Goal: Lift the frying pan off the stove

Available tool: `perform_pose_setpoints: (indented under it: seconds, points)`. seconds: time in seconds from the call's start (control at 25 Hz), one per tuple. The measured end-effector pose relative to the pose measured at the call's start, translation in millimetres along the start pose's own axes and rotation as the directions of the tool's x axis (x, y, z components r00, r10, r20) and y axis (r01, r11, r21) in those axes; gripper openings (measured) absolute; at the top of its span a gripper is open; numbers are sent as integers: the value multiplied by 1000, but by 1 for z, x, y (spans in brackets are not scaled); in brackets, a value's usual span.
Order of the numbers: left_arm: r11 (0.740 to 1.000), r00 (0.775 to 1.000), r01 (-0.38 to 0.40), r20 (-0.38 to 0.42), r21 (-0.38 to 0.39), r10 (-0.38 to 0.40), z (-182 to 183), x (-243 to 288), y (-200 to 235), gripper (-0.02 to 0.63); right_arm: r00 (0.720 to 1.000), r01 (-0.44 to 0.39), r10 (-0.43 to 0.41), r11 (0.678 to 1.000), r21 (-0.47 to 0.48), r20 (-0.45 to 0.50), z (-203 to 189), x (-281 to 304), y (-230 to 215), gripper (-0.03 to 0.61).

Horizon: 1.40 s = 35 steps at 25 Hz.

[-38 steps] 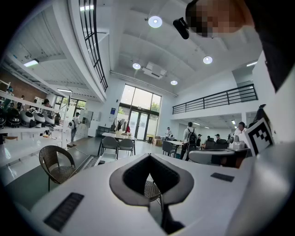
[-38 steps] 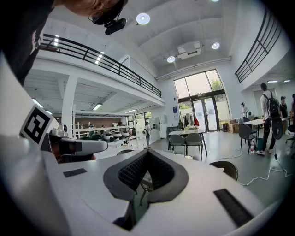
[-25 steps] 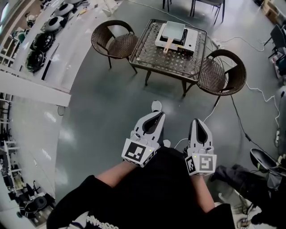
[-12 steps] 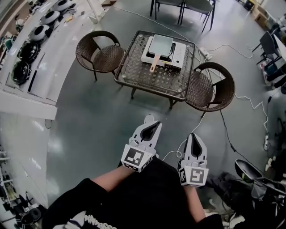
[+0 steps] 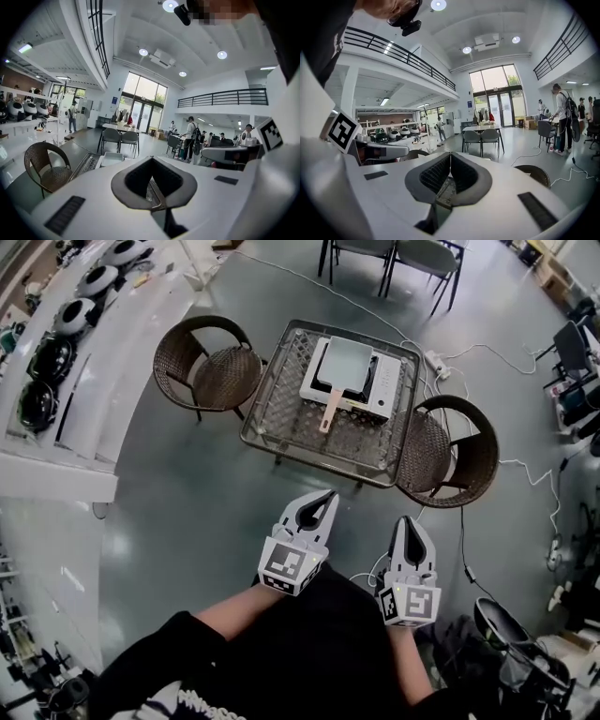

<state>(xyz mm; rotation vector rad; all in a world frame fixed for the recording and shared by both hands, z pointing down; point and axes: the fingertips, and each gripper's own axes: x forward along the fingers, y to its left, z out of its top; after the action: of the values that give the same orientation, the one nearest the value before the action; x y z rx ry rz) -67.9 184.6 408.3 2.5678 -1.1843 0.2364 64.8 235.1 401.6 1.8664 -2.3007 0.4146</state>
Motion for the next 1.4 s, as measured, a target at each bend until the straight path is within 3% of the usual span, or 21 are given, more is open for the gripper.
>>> perform_pose_setpoints:
  seconds: [0.16,0.36,0.52,0.8,0.96,1.4]
  points:
    - [1000,1000,-19,-19,-2,19,13,28,41,11,998,19,-17,999,30,-67,4,54,-2,30]
    - [999,999,-31,-38,-25,30,19,54,82,11,994,-39,56,983,180,-95,-2,115,1,30]
    - [999,998,-28,-52,-40,26,18,73,109,11,992,-47,68,981,190,-110,1,151,6,31]
    - [999,998,-11,-67,-45,8,15,104,147,11,993,2,15,989,145,-118,12,193,7,31]
    - [998,996,-17,-89,-63,11,6,117,158,11,993,1,12,994,106,-119,17,202,11,31]
    - [994,988,-57,-147,-92,43,-19,148,180,11,994,4,9,993,121,-106,21,223,2,31]
